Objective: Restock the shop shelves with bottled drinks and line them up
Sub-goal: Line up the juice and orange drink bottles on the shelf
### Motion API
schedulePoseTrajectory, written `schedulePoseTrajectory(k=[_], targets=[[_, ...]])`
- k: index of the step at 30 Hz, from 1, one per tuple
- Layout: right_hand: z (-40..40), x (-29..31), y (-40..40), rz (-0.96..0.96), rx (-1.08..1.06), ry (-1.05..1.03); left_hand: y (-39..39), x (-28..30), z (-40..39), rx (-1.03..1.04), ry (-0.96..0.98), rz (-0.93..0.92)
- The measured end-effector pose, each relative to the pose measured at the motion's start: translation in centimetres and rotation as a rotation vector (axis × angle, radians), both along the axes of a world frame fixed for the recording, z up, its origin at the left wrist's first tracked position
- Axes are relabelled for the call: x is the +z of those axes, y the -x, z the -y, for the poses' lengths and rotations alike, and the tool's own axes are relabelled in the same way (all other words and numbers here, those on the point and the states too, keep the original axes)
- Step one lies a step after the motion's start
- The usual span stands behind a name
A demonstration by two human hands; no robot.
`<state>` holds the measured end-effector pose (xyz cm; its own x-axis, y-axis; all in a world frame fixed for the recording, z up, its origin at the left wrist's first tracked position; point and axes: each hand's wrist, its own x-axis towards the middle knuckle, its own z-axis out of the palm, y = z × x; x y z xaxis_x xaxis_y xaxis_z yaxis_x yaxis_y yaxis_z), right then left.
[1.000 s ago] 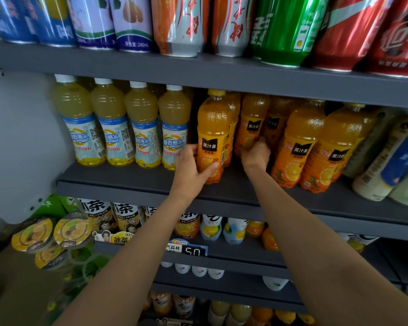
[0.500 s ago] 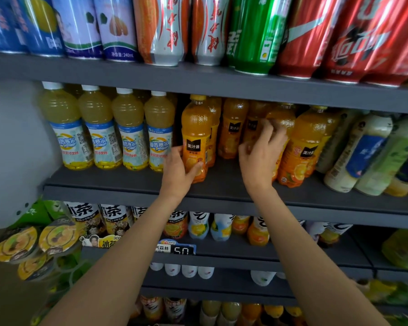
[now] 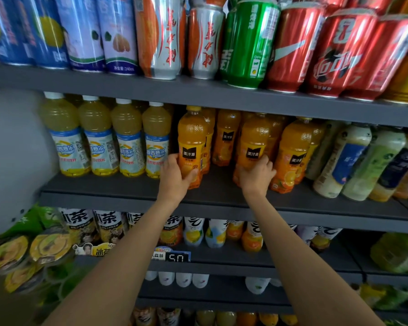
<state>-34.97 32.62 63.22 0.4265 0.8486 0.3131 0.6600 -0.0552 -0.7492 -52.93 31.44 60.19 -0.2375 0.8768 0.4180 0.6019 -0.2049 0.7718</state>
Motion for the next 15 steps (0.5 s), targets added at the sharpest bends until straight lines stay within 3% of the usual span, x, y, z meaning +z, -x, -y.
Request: schedulePoseTrajectory(k=[5, 15], targets=[[-1.6, 0.1, 2.9, 0.029, 0.151, 0.006, 0.1, 0.1, 0.2, -0.008, -0.005, 0.004], [-2.8, -0.6, 4.6, 0.149, 0.117, -0.041, 0.1, 0.6, 0.5, -0.078, 0.018, -0.023]])
